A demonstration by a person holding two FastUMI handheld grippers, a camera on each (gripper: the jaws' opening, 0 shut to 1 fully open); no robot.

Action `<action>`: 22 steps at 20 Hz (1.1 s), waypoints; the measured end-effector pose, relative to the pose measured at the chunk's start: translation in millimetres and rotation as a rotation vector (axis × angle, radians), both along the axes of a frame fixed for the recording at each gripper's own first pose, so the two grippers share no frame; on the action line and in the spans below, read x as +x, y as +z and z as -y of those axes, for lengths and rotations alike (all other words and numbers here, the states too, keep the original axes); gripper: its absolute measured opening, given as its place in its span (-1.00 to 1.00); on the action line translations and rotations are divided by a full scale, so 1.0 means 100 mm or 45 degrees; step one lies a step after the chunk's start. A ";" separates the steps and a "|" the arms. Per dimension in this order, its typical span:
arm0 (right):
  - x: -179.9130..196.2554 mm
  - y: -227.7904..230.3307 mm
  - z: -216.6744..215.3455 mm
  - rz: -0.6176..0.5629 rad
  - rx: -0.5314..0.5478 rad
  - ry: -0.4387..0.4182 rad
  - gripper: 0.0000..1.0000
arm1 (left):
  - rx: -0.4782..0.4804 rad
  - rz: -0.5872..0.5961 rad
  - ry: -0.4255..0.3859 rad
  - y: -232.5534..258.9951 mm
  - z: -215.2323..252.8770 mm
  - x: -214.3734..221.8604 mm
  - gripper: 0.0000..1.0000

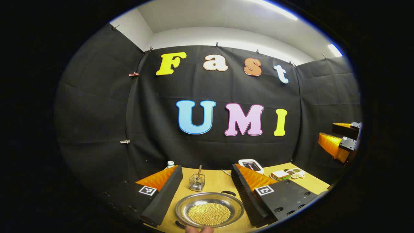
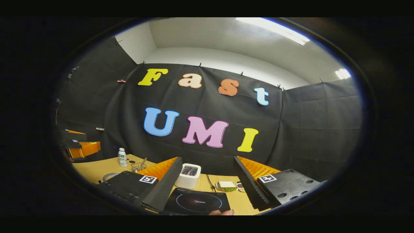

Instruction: First push the handle of the pot to place it horizontally, then grasp the pot with both hands and set it on the induction cooktop.

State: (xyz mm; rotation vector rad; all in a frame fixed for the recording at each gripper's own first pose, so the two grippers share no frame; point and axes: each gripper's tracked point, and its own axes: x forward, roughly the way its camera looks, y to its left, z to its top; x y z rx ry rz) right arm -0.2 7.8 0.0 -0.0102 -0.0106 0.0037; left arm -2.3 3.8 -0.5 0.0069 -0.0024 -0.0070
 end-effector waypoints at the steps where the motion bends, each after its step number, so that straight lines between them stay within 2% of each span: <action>1: 0.00 -0.01 -0.01 -0.002 0.000 0.001 0.95 | 0.002 0.000 0.000 0.01 0.00 0.00 0.89; 7: 0.00 -0.03 0.00 -0.005 0.003 -0.001 0.95 | 0.001 0.011 0.008 0.02 -0.02 -0.01 0.89; 11: -0.02 -0.03 0.03 -0.005 -0.001 -0.007 0.95 | -0.002 0.007 -0.039 0.01 0.03 -0.01 0.89; 14: -0.03 -0.03 0.03 0.001 -0.010 -0.010 0.95 | 0.024 0.050 -0.098 0.12 0.10 -0.10 -0.91; 15: -0.04 -0.04 0.03 0.000 -0.008 -0.010 0.95 | 0.043 0.045 -0.113 0.09 0.12 -0.10 -0.82; 16: -0.04 -0.04 0.03 -0.002 -0.007 -0.010 0.95 | 0.057 0.017 -0.144 0.04 0.16 -0.12 -0.89; 18: -0.05 -0.05 0.02 -0.005 -0.009 -0.006 0.95 | 0.064 -0.082 -0.198 -0.16 0.23 -0.13 -0.91; 22: -0.07 -0.10 -0.01 -0.024 -0.014 0.004 0.95 | 0.057 -0.461 -0.319 -0.90 0.39 -0.28 -0.90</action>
